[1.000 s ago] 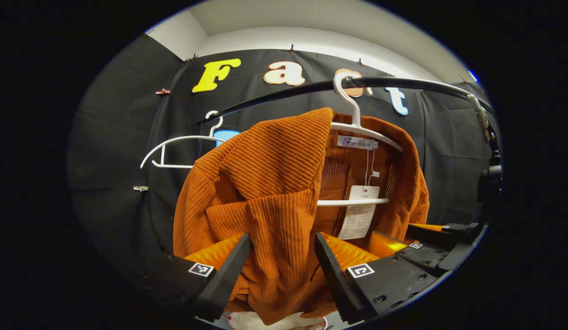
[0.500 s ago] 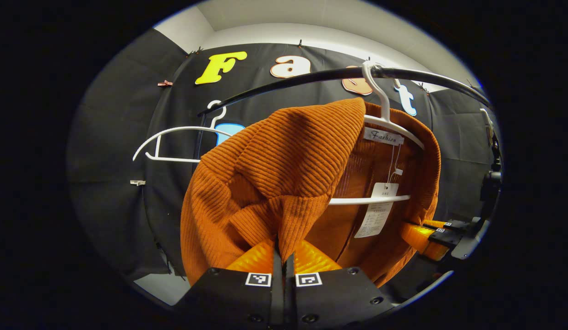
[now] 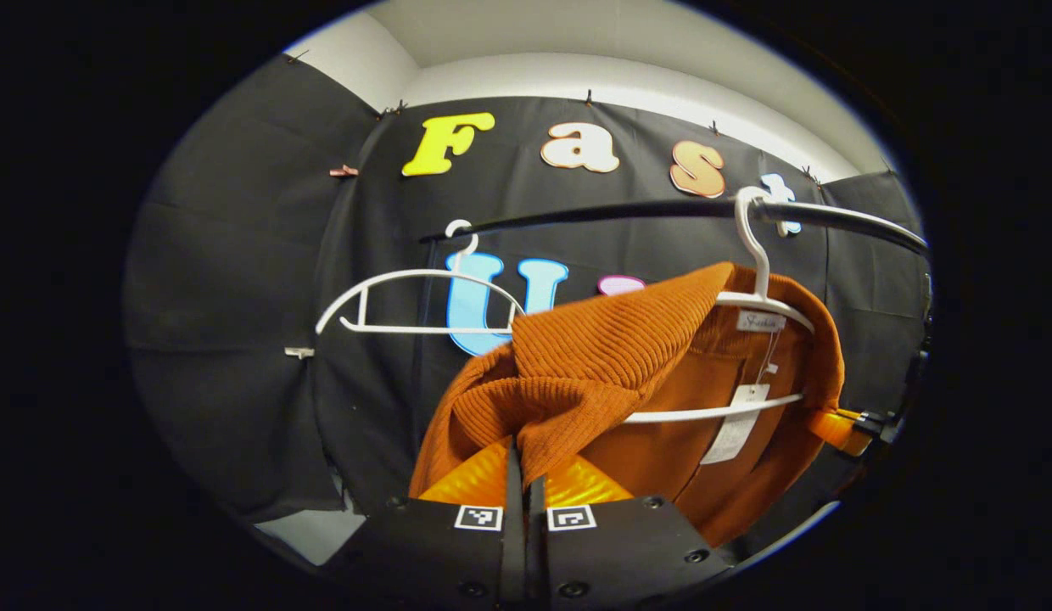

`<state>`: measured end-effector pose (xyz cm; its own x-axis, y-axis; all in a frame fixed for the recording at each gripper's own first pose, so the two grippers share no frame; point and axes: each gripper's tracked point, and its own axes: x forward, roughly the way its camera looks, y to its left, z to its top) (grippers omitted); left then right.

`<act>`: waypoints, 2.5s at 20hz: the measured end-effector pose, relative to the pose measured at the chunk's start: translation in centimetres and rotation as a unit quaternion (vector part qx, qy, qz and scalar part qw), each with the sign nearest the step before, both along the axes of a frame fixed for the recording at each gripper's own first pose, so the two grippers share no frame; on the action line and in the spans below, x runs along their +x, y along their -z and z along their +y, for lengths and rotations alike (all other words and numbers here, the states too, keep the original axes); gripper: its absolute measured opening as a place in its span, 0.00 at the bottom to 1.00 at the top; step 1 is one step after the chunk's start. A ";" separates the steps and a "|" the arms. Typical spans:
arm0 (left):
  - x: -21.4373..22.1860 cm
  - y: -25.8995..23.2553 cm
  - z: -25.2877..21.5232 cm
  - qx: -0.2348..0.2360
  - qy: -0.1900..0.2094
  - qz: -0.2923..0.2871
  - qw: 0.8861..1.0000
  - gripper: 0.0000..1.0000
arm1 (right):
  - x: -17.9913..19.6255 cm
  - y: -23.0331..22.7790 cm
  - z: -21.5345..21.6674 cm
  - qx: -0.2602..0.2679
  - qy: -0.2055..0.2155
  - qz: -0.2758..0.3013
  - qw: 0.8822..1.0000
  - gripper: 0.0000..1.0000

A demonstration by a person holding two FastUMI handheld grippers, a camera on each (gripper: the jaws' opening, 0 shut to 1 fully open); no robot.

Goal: Grasp the clothes on the hanger with both hands and then place them into the laundry hamper below.

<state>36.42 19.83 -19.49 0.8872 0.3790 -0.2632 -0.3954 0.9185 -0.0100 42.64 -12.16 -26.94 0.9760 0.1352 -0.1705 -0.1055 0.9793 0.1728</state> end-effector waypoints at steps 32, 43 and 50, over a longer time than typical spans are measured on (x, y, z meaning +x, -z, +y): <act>9.4 1.1 9.0 -0.142 0.199 -0.009 0.970 0.05 | 11.8 1.1 -1.4 0.301 -0.103 0.009 0.948 0.18; 3.3 14.2 11.5 -0.210 0.098 0.103 0.967 0.05 | 6.5 16.8 2.1 0.214 -0.072 0.173 0.959 0.18; -3.4 16.3 5.4 -0.250 0.082 0.143 0.954 0.05 | -1.1 18.5 6.8 0.194 -0.067 0.221 0.953 0.16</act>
<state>32.98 25.19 -35.81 0.7885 0.0047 -0.6150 -0.2989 0.8769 -0.3765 41.55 -5.35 -45.45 0.7898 0.3899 -0.4736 -0.0574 0.8156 0.5758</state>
